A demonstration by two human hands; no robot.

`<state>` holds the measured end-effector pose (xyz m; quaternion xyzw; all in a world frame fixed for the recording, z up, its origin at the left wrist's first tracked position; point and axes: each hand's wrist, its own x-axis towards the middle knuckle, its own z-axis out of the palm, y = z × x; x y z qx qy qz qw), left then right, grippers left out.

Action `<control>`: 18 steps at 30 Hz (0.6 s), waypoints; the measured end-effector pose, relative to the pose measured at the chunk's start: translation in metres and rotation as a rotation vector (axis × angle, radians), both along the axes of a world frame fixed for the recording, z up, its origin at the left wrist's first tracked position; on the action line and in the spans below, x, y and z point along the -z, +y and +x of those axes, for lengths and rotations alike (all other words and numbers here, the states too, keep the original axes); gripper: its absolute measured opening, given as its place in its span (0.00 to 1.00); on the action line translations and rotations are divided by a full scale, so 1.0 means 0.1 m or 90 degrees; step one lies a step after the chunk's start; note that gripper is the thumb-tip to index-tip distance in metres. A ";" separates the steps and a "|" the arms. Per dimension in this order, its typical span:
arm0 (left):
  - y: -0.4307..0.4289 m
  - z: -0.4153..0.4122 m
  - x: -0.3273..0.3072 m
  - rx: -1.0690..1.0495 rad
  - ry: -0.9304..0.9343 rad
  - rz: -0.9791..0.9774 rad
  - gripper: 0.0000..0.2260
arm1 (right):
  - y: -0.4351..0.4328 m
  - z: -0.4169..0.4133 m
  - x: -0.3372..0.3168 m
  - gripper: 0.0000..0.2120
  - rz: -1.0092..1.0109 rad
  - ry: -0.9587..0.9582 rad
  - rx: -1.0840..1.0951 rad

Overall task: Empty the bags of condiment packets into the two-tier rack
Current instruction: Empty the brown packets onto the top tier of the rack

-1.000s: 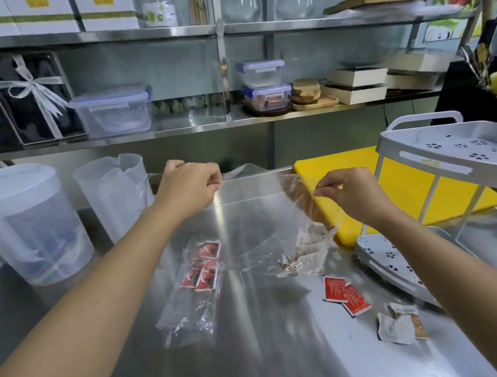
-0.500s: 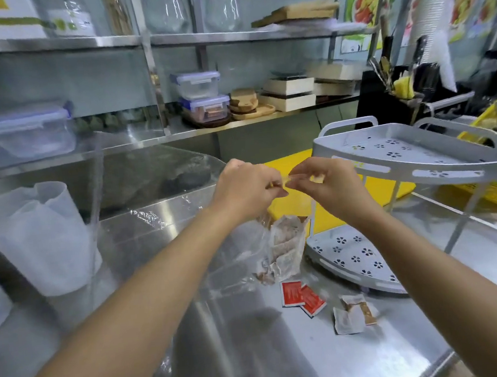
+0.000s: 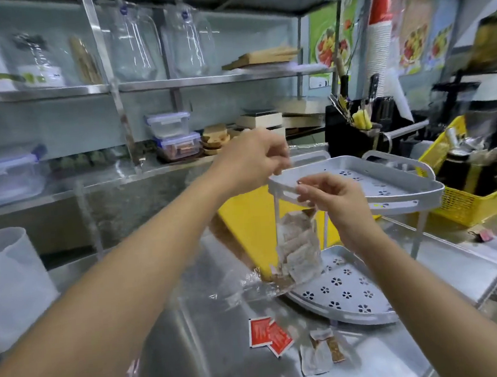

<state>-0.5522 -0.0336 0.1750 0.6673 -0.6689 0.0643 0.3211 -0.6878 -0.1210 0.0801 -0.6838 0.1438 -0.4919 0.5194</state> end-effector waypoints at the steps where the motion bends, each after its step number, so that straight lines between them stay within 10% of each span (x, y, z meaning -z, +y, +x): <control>1: -0.05 -0.01 -0.09 0.006 0.012 -0.019 0.03 | -0.03 -0.04 0.01 0.05 0.019 -0.015 -0.002; 18: -0.61 -0.39 -0.93 0.039 0.062 -0.222 0.07 | -0.21 -0.39 0.36 0.08 0.115 -0.015 0.000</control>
